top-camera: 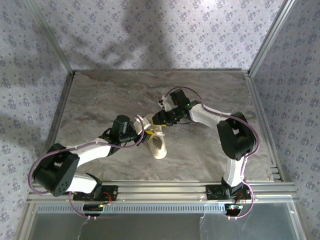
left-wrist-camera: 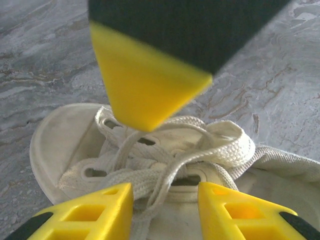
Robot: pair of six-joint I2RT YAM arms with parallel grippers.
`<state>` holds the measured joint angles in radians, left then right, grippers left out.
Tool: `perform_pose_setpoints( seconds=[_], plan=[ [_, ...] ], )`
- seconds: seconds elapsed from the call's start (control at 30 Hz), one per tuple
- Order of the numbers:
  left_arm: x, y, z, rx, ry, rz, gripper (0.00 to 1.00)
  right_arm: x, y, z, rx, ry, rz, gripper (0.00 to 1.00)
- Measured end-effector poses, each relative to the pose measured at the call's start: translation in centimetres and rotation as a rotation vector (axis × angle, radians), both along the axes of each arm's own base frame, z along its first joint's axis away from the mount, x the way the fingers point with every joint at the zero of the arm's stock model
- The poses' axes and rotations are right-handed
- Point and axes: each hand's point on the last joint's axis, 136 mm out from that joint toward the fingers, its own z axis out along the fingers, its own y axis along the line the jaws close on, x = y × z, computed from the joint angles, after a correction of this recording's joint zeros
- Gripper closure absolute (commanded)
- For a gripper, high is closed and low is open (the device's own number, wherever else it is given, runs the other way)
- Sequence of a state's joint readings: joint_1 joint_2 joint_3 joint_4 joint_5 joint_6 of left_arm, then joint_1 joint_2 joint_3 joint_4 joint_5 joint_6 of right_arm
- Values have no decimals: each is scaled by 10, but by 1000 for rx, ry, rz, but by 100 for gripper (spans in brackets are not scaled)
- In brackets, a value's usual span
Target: Tie the shoes
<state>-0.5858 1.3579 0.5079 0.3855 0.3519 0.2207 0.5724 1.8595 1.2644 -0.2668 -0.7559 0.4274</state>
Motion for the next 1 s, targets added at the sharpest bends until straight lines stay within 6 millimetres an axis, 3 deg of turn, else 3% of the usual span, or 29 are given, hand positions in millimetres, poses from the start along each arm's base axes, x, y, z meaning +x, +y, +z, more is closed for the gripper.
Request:
perform_pose_setpoints(
  seconds=[0.23, 0.4, 0.67, 0.73, 0.87, 1.0],
  plan=[
    [4, -3, 6, -10, -22, -3, 66, -8, 0, -6, -36, 21, 30, 61],
    [7, -5, -2, 1, -5, -7, 69, -9, 1, -2, -43, 9, 47, 67],
    [4, -9, -4, 0, 1, -24, 100, -12, 0, -3, -73, -4, 70, 81],
    [4, -9, -4, 1, -2, -26, 100, -13, 0, -5, -83, -4, 73, 81],
    [3, -10, -4, 1, -2, -30, 100, -15, -1, -6, -90, -1, 76, 70],
    [2, -10, -4, -2, 0, -32, 100, -15, -1, -7, -93, -1, 79, 70]
  ],
)
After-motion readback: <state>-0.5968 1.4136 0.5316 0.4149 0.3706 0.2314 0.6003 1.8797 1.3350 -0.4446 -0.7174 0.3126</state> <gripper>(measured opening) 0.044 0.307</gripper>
